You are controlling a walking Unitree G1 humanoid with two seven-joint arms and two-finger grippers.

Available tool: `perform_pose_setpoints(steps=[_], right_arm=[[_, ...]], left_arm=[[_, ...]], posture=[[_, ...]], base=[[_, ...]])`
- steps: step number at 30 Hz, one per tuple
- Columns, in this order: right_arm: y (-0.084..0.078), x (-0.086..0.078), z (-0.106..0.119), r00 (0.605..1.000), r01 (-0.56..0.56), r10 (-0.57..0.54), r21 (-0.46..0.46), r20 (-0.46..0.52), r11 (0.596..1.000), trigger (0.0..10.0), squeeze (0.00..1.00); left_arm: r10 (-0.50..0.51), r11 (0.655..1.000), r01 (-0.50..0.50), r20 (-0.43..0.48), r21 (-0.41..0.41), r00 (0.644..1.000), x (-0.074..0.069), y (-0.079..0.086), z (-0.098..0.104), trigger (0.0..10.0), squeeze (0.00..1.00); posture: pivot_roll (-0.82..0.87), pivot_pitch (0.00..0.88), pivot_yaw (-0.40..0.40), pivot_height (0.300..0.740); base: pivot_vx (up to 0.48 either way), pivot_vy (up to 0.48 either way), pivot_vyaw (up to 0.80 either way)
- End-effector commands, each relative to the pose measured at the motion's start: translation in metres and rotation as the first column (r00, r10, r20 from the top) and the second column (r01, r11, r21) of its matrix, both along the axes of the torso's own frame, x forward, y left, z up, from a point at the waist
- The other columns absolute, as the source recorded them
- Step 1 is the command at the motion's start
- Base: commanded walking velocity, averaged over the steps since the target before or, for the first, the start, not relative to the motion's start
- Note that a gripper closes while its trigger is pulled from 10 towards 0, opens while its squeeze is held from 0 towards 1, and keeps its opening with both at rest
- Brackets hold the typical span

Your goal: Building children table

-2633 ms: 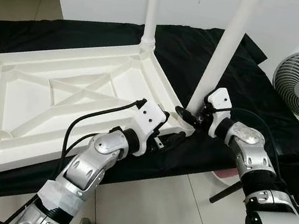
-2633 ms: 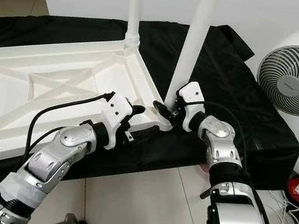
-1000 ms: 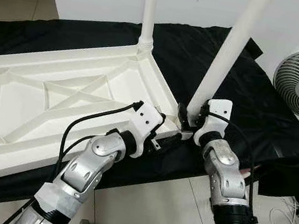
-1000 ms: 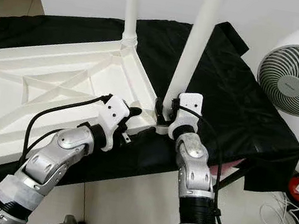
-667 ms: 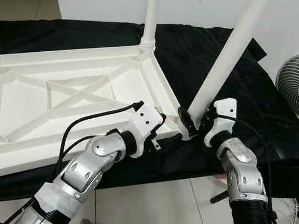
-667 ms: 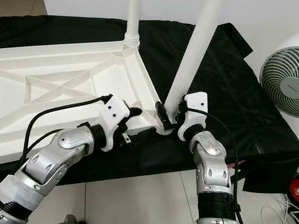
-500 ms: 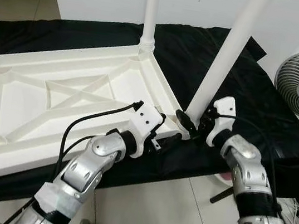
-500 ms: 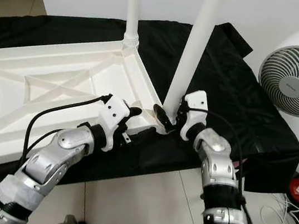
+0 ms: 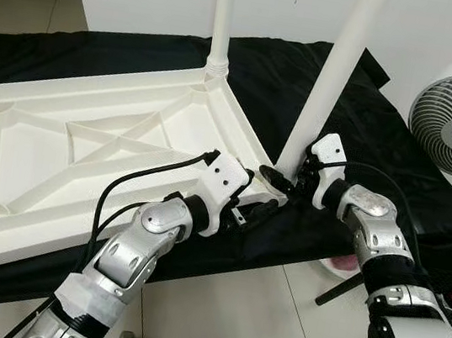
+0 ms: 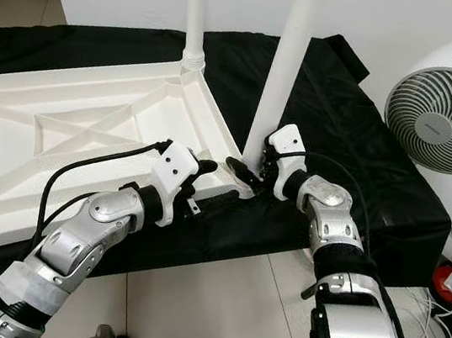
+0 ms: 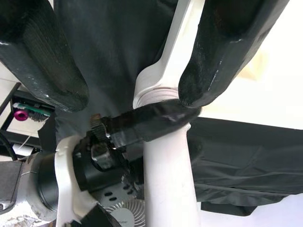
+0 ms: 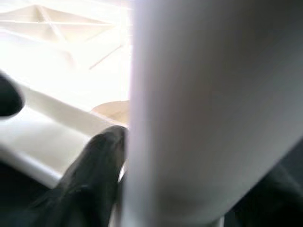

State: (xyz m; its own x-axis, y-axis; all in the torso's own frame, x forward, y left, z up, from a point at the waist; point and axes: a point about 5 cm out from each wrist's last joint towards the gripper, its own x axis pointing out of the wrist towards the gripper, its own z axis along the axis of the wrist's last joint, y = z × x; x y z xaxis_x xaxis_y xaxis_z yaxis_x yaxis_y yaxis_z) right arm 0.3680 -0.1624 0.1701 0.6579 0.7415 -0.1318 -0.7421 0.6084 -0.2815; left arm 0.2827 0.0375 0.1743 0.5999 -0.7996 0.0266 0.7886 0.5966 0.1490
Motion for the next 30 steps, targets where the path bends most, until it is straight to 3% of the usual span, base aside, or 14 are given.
perform_pose_setpoints(steps=[1,6,7,8,9,10,13,16,23,24,25,27,29,30], right_arm=[[0.000,-0.001,-0.004,1.000,-0.030,0.030,-0.028,-0.007,0.999,0.0,0.00],[-0.004,-0.004,-0.009,0.999,-0.043,0.043,-0.027,-0.010,0.999,0.0,0.00],[-0.005,-0.005,-0.010,0.999,-0.035,0.035,-0.026,-0.006,0.999,0.9,0.00],[-0.005,-0.005,-0.010,0.999,-0.035,0.035,-0.026,-0.006,0.999,0.9,0.00],[-0.007,-0.006,-0.012,1.000,-0.027,0.027,-0.023,-0.003,0.999,3.3,0.00],[-0.008,-0.006,-0.012,1.000,-0.003,0.003,-0.006,0.001,1.000,10.0,0.00],[-0.009,-0.006,-0.013,1.000,0.014,-0.014,0.007,0.003,1.000,10.0,0.00],[-0.011,-0.003,-0.015,0.980,0.198,-0.199,0.079,0.008,0.977,10.0,0.00],[0.003,-0.010,-0.013,0.946,0.317,-0.324,0.176,0.013,0.932,10.0,0.00],[0.004,-0.011,-0.012,0.933,0.352,-0.360,0.198,0.006,0.915,10.0,0.00],[0.007,-0.012,-0.011,0.875,0.474,-0.484,0.245,-0.022,0.846,10.0,0.00],[0.007,-0.012,-0.011,0.875,0.474,-0.484,0.245,-0.022,0.846,10.0,0.00],[0.012,-0.019,-0.012,0.803,0.579,-0.596,0.259,-0.016,0.773,10.0,0.00],[0.012,-0.019,-0.012,0.803,0.579,-0.596,0.259,-0.016,0.773,10.0,0.00]], left_arm=[[-0.026,1.000,0.026,-0.004,0.008,1.000,-0.003,-0.001,0.000,10.0,0.00],[-0.037,0.999,0.037,-0.013,0.005,0.999,-0.004,-0.004,-0.001,10.0,0.00],[-0.039,0.999,0.039,-0.014,0.005,0.999,-0.005,-0.004,-0.001,10.0,0.00],[-0.039,0.999,0.039,-0.014,0.005,0.999,-0.005,-0.004,-0.001,10.0,0.00],[-0.041,0.999,0.041,-0.015,0.005,0.999,-0.005,-0.004,-0.001,10.0,0.00],[-0.042,0.999,0.042,-0.015,0.005,0.999,-0.005,-0.005,-0.001,10.0,0.00],[-0.043,0.999,0.043,-0.016,0.005,0.999,-0.005,-0.005,-0.001,10.0,0.00],[-0.041,0.999,0.041,-0.021,0.006,0.999,-0.006,-0.004,-0.003,10.0,0.00],[-0.047,0.999,0.047,-0.027,0.009,0.999,-0.008,-0.004,-0.004,10.0,0.00],[-0.048,0.999,0.048,-0.028,0.008,0.998,-0.008,-0.004,-0.004,10.0,0.00],[-0.055,0.998,0.055,-0.031,0.005,0.998,-0.009,-0.006,-0.004,10.0,0.00],[-0.055,0.998,0.055,-0.031,0.005,0.998,-0.009,-0.006,-0.004,10.0,0.00],[-0.062,0.998,0.062,-0.035,0.004,0.997,-0.011,-0.007,-0.005,10.0,0.00],[-0.062,0.998,0.062,-0.035,0.004,0.997,-0.011,-0.007,-0.005,10.0,0.00]], posture=[[-0.06,0.072,0.016,0.740],[-0.07,0.075,0.018,0.740],[-0.07,0.074,0.016,0.740],[-0.07,0.074,0.016,0.740],[-0.07,0.074,0.016,0.740],[-0.07,0.074,0.016,0.740],[-0.07,0.074,0.016,0.740],[-0.07,0.076,0.014,0.740],[-0.07,0.083,0.018,0.740],[-0.07,0.083,0.018,0.740],[-0.08,0.087,0.022,0.740],[-0.08,0.087,0.022,0.740],[-0.08,0.095,0.023,0.740],[-0.08,0.095,0.023,0.740]], base=[[0.000,0.000,0.00],[0.000,0.000,0.00],[0.000,0.000,0.00],[0.000,0.000,0.00],[0.000,0.000,0.00],[0.000,0.000,0.00],[0.000,0.000,0.00],[0.000,0.000,0.00],[0.000,0.000,0.00],[0.000,0.000,0.00],[0.000,0.000,0.00],[0.000,0.000,0.00],[0.000,0.000,0.00],[0.000,0.000,0.00]])
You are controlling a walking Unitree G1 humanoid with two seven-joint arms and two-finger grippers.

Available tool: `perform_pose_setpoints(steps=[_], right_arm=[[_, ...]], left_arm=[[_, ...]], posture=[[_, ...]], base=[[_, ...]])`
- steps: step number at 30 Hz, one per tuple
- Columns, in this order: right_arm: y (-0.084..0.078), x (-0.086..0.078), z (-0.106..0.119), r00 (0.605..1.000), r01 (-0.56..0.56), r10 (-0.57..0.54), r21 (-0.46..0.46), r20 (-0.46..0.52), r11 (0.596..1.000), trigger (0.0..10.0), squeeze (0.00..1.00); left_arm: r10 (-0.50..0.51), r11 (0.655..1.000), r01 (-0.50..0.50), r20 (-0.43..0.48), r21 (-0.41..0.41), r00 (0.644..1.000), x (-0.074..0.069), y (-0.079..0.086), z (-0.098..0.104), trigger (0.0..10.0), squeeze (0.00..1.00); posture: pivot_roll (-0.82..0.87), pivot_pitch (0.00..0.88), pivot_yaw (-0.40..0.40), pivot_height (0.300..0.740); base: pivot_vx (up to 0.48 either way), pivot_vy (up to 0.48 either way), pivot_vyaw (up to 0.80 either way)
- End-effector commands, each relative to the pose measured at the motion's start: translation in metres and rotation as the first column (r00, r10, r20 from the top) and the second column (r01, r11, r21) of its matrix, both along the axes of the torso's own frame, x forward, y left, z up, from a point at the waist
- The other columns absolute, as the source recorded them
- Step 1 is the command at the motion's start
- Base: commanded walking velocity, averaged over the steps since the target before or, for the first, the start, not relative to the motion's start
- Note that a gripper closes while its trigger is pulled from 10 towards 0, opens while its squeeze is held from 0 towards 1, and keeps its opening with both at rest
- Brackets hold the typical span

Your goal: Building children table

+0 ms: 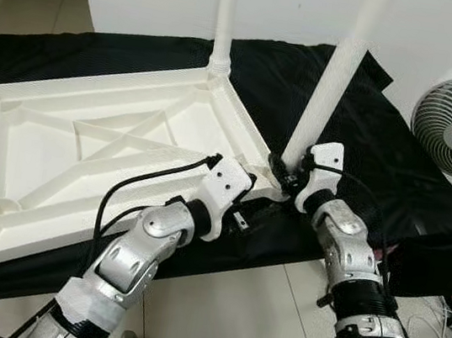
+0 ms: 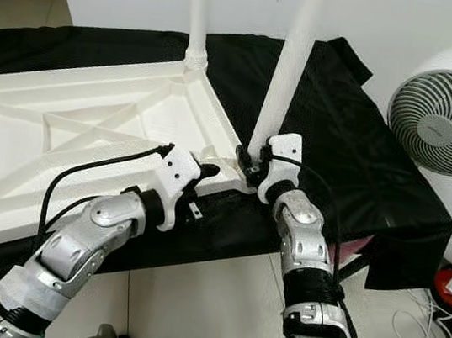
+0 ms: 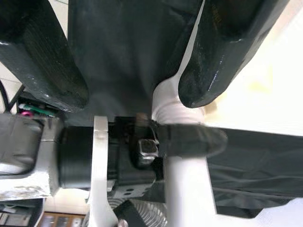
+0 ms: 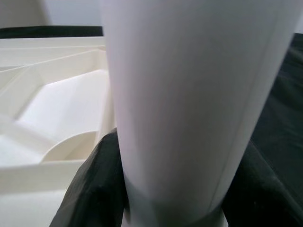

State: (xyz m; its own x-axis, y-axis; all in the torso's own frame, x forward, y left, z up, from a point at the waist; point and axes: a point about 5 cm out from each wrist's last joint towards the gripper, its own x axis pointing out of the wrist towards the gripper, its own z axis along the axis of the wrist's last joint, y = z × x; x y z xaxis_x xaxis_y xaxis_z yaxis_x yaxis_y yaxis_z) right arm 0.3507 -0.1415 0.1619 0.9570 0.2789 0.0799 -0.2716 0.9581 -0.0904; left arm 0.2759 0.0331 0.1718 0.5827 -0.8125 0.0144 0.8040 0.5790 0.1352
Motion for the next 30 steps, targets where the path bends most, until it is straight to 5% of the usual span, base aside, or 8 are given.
perform_pose_setpoints(steps=[1,4,12,13,14,15,26,30], right_arm=[[-0.008,-0.005,-0.004,0.988,0.154,-0.154,-0.011,-0.007,0.988,10.0,0.00],[-0.004,-0.016,-0.004,0.952,0.306,-0.306,0.031,-0.009,0.952,10.0,0.00],[0.024,-0.027,-0.007,0.967,0.256,-0.254,0.085,-0.034,0.963,10.0,0.00],[0.019,-0.026,0.000,0.966,0.259,-0.258,0.090,-0.026,0.962,10.0,0.84],[0.019,-0.026,0.000,0.966,0.259,-0.258,0.090,-0.026,0.962,10.0,0.84],[0.016,-0.026,0.002,0.966,0.260,-0.259,0.100,-0.019,0.960,10.0,1.00],[0.006,-0.022,0.030,0.985,0.146,-0.160,0.171,0.070,0.974,10.0,1.00],[-0.008,-0.016,0.031,0.994,-0.095,0.092,0.066,0.052,0.993,10.0,1.00]], left_arm=[[-0.042,0.999,0.042,-0.018,0.004,0.999,-0.005,-0.002,-0.003,10.0,0.00],[-0.043,0.999,0.043,-0.021,0.004,0.999,-0.005,-0.003,-0.003,10.0,0.00],[-0.039,0.999,0.039,-0.025,0.000,0.999,-0.006,-0.004,-0.004,10.0,0.00],[-0.041,0.999,0.041,-0.023,0.004,0.999,-0.006,-0.005,-0.004,10.0,0.00],[-0.041,0.999,0.041,-0.023,0.004,0.999,-0.006,-0.005,-0.004,10.0,0.00],[-0.040,0.999,0.040,-0.023,0.004,0.999,-0.006,-0.006,-0.004,10.0,0.00],[-0.038,0.999,0.038,-0.027,0.008,0.999,-0.006,-0.006,-0.005,10.0,0.00],[-0.039,0.999,0.040,-0.023,0.015,0.999,-0.005,-0.005,-0.005,10.0,0.00]], posture=[[-0.08,0.095,0.023,0.740],[-0.08,0.100,0.021,0.740],[-0.08,0.101,0.014,0.740],[-0.08,0.099,0.007,0.740],[-0.08,0.099,0.007,0.740],[-0.08,0.098,0.003,0.740],[-0.08,0.099,-0.010,0.740],[-0.08,0.099,-0.004,0.740]], base=[[0.000,0.000,0.00],[0.000,0.000,0.00],[0.000,0.000,0.00],[0.000,0.000,0.00],[0.000,0.000,0.00],[0.000,0.000,0.00],[0.000,0.000,0.00],[0.000,0.000,0.00]])
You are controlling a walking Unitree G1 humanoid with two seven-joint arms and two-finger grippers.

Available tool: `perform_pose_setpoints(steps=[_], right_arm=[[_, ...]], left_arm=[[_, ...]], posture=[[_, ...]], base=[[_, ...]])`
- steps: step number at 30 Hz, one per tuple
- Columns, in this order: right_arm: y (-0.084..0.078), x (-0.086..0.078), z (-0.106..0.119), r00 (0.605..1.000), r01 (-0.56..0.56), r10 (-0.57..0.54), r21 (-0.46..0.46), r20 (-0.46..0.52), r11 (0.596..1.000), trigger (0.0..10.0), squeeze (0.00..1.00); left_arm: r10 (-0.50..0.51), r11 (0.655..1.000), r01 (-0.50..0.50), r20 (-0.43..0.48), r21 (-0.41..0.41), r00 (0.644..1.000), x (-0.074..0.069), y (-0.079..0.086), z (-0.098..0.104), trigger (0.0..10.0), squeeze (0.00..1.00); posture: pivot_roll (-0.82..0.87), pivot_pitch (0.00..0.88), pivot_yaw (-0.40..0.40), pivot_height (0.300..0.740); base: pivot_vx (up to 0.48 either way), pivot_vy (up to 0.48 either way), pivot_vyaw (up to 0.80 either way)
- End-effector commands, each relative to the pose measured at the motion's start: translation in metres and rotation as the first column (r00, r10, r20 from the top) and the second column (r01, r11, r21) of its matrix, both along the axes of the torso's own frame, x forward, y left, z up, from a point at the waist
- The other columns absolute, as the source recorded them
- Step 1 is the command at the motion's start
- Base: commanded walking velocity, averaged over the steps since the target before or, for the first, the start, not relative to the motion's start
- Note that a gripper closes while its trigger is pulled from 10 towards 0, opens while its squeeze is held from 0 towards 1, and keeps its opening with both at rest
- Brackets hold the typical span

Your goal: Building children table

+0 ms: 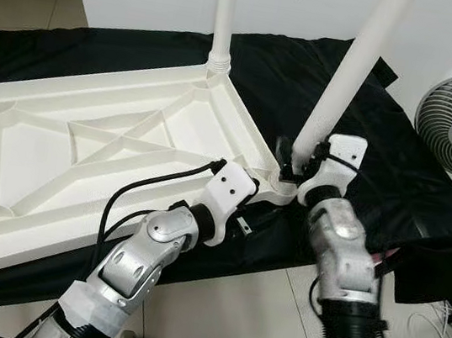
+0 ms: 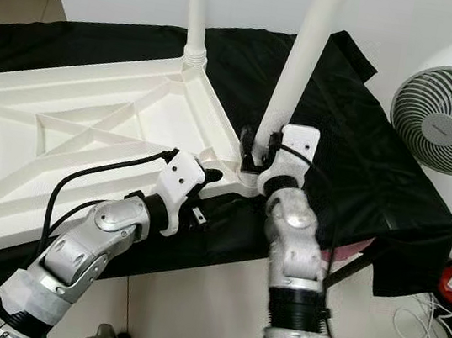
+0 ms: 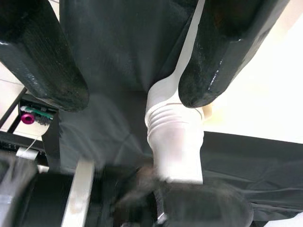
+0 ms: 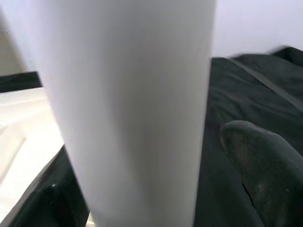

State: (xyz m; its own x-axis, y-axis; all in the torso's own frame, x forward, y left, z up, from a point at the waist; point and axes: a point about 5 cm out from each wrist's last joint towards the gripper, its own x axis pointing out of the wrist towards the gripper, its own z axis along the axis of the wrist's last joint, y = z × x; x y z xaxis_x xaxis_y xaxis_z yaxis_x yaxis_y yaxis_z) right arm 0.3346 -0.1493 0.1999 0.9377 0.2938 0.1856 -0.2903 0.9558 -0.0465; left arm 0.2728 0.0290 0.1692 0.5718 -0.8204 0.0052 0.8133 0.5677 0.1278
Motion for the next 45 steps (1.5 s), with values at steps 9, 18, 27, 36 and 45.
perform_pose_setpoints(steps=[9,18,27,36,45], right_arm=[[-0.020,0.015,-0.024,0.943,-0.328,0.302,-0.224,-0.141,0.918,10.0,0.00],[-0.014,0.024,-0.028,0.920,-0.385,0.349,-0.245,-0.176,0.890,10.0,0.00],[-0.003,0.032,-0.028,0.891,-0.451,0.407,-0.280,-0.201,0.848,0.9,0.00],[-0.012,0.029,-0.036,0.875,-0.481,0.430,-0.288,-0.222,0.828,0.0,0.00],[-0.016,0.022,-0.045,0.928,-0.357,0.321,-0.207,-0.186,0.911,10.0,0.00]], left_arm=[[-0.039,0.999,0.039,-0.003,0.028,0.999,0.001,0.001,-0.001,10.0,0.00],[-0.041,0.999,0.041,0.002,0.030,0.999,0.002,0.000,0.000,10.0,0.00],[-0.041,0.999,0.041,0.003,0.034,0.999,0.001,0.001,0.000,10.0,0.00],[-0.044,0.998,0.044,-0.004,0.035,0.999,-0.001,-0.001,-0.002,10.0,0.00],[-0.048,0.998,0.048,-0.011,0.037,0.999,-0.003,-0.001,-0.003,10.0,0.00]], posture=[[-0.08,0.092,0.008,0.740],[-0.07,0.086,0.005,0.740],[-0.06,0.086,0.009,0.740],[-0.06,0.094,0.000,0.740],[-0.06,0.095,-0.005,0.740]], base=[[0.000,0.000,0.00],[0.000,0.000,0.00],[0.000,0.000,0.00],[0.000,0.000,0.00],[0.000,0.000,0.00]])
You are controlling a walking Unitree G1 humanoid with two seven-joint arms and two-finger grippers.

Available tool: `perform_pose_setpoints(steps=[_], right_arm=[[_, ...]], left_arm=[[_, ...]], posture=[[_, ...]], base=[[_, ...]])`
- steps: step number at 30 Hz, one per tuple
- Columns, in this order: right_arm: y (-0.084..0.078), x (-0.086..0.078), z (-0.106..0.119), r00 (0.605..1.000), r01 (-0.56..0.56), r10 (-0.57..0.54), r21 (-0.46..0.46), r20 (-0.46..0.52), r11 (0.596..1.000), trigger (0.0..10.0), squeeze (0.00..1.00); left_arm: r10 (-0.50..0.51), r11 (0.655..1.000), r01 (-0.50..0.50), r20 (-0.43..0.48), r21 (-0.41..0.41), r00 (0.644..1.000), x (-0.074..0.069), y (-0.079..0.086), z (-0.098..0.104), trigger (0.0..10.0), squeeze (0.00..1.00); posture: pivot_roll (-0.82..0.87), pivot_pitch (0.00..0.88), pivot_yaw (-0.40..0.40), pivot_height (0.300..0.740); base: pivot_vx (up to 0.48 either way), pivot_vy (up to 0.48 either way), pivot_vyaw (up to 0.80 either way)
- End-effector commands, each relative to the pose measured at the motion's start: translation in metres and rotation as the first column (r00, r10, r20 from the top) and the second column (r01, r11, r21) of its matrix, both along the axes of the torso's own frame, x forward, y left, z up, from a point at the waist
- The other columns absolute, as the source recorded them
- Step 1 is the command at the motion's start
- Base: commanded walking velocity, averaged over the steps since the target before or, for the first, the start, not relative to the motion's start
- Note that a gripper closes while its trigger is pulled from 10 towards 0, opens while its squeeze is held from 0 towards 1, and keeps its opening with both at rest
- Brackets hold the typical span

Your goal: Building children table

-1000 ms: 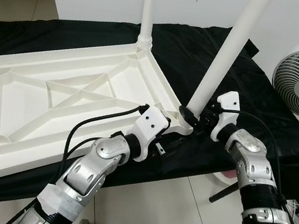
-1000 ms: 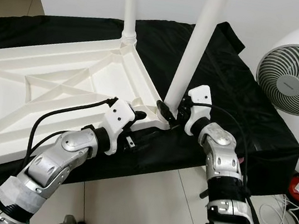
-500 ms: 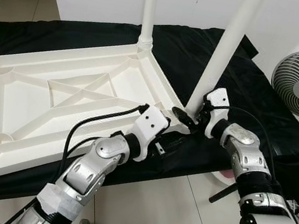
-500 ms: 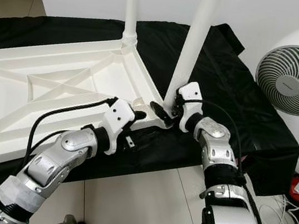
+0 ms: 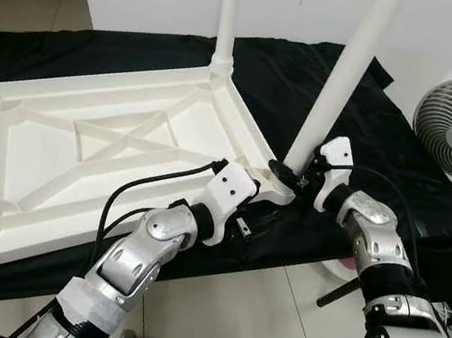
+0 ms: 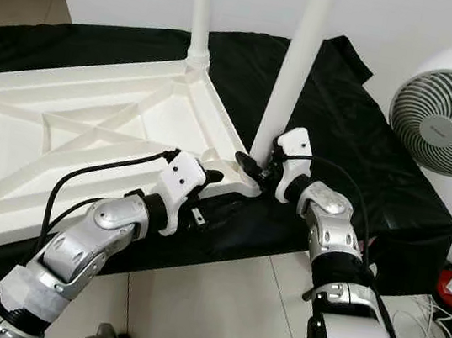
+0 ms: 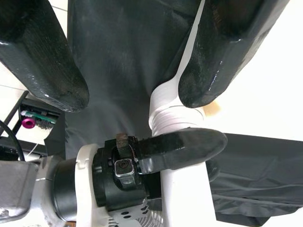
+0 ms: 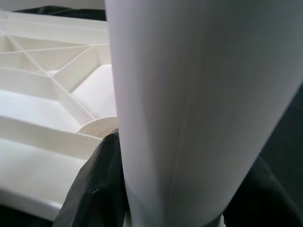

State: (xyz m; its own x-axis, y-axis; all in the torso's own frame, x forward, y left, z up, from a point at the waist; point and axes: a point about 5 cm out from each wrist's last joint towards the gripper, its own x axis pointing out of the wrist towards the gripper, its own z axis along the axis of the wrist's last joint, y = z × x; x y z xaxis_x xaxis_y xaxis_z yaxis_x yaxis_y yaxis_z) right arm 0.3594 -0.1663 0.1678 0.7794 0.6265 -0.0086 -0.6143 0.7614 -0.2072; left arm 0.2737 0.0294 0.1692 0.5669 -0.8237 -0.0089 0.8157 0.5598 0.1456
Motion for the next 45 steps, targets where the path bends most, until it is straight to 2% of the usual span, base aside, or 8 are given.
perform_pose_setpoints(steps=[1,17,23,29,30,38,42,45], right_arm=[[0.001,-0.003,-0.012,0.999,0.011,-0.012,-0.015,-0.050,1.000,10.0,0.00],[0.041,-0.033,-0.020,0.797,0.604,-0.594,0.171,-0.108,0.778,10.0,0.00],[0.052,-0.038,-0.018,0.832,0.554,-0.543,0.184,-0.112,0.812,10.0,0.00],[0.050,-0.039,-0.016,0.822,0.569,-0.558,0.173,-0.114,0.804,10.0,0.24],[0.051,-0.039,-0.015,0.830,0.557,-0.544,0.189,-0.122,0.808,10.0,1.00],[0.037,-0.034,-0.010,0.847,0.532,-0.518,0.186,-0.121,0.826,10.0,1.00],[0.031,-0.026,-0.003,0.897,0.441,-0.431,0.162,-0.097,0.883,10.0,0.00],[0.025,-0.019,0.002,0.952,0.304,-0.298,0.129,-0.070,0.944,10.0,0.00]], left_arm=[[-0.042,0.999,0.042,-0.017,0.015,0.999,-0.004,-0.002,-0.003,10.0,0.00],[-0.051,0.998,0.052,-0.026,0.039,0.998,-0.005,-0.001,-0.008,10.0,0.00],[-0.056,0.998,0.057,-0.026,0.039,0.998,-0.004,-0.002,-0.008,10.0,0.00],[-0.058,0.997,0.059,-0.025,0.041,0.998,-0.005,-0.002,-0.008,10.0,0.00],[-0.058,0.997,0.059,-0.025,0.041,0.998,-0.004,-0.002,-0.008,10.0,0.00],[-0.054,0.998,0.055,-0.025,0.037,0.998,-0.004,-0.002,-0.008,10.0,0.00],[-0.052,0.998,0.052,-0.021,0.038,0.998,-0.002,-0.002,-0.007,10.0,0.00],[-0.052,0.998,0.053,-0.018,0.041,0.998,-0.001,-0.002,-0.006,10.0,0.00]], posture=[[-0.06,0.095,-0.005,0.740],[-0.07,0.079,-0.007,0.740],[-0.08,0.072,-0.009,0.740],[-0.08,0.072,-0.009,0.740],[-0.08,0.068,-0.012,0.740],[-0.08,0.070,-0.014,0.740],[-0.08,0.063,-0.010,0.740],[-0.08,0.060,-0.005,0.740]], base=[[0.000,0.000,0.00],[0.000,0.000,0.00],[0.000,0.000,0.00],[0.000,0.000,0.00],[0.000,0.000,0.00],[0.000,0.000,0.00],[0.000,0.000,0.00],[0.000,0.000,0.00]])
